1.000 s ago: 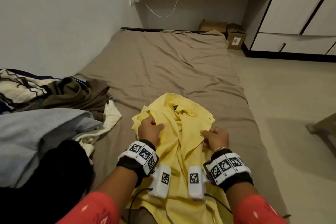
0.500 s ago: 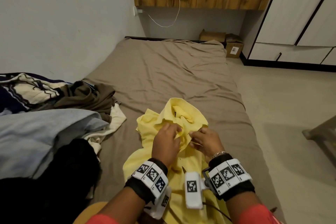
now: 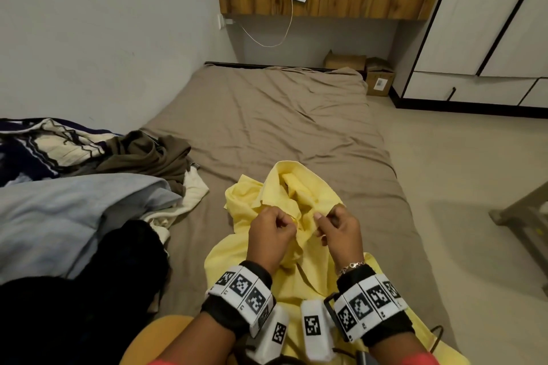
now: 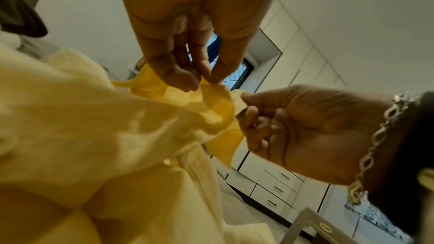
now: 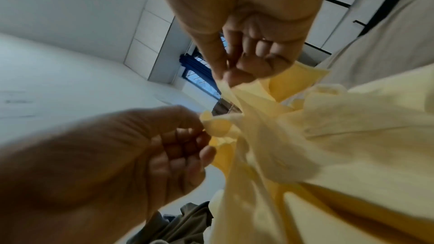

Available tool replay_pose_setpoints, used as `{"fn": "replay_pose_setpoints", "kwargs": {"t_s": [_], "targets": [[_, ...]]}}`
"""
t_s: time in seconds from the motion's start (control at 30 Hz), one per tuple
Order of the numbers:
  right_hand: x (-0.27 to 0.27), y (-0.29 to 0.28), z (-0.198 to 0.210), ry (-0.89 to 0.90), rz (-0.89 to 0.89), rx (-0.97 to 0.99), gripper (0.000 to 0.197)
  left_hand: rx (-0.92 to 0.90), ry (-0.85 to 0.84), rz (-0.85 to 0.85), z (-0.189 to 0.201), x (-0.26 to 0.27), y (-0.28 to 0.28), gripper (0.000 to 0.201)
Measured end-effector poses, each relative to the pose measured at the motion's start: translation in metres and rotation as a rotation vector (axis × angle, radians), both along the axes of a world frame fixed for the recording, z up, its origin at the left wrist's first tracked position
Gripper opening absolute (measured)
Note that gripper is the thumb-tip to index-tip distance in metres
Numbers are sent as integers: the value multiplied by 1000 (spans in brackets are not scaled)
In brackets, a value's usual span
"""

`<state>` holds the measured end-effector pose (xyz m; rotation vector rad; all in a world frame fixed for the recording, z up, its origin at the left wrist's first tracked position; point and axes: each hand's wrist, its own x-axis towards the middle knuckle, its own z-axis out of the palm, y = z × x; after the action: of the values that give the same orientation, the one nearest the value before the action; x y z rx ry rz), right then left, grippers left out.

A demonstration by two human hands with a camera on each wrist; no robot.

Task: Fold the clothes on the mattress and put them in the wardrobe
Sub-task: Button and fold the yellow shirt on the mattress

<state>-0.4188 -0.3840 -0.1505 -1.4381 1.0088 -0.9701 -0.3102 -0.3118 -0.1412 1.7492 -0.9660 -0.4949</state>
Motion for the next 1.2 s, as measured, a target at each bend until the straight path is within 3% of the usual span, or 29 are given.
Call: {"fn": "replay_pose_setpoints", "kwargs": {"t_s": [0.1, 0.17, 0.37, 0.47, 0.7, 0.87, 1.2], "targets": [[0, 5, 1, 104, 49, -225, 29, 40, 11, -45, 6, -1, 3, 24], [0, 13, 1, 185, 91, -269, 35, 54, 66, -59, 10, -3, 6, 22], [-4, 19, 1, 121, 94, -67, 30, 88, 119, -57, 14, -9, 13, 20], [-6, 22, 3, 105, 117, -53, 32, 119, 75, -39, 16, -10, 14, 23], [-11, 23, 0, 152, 70, -53, 30, 140, 149, -154, 23, -15, 20, 19], [-13, 27, 2, -1, 97, 76, 23, 143, 55, -110, 21, -16, 20, 21], [-15, 36, 5, -166, 118, 257, 20, 100, 19, -31, 15, -23, 23, 25]]}}
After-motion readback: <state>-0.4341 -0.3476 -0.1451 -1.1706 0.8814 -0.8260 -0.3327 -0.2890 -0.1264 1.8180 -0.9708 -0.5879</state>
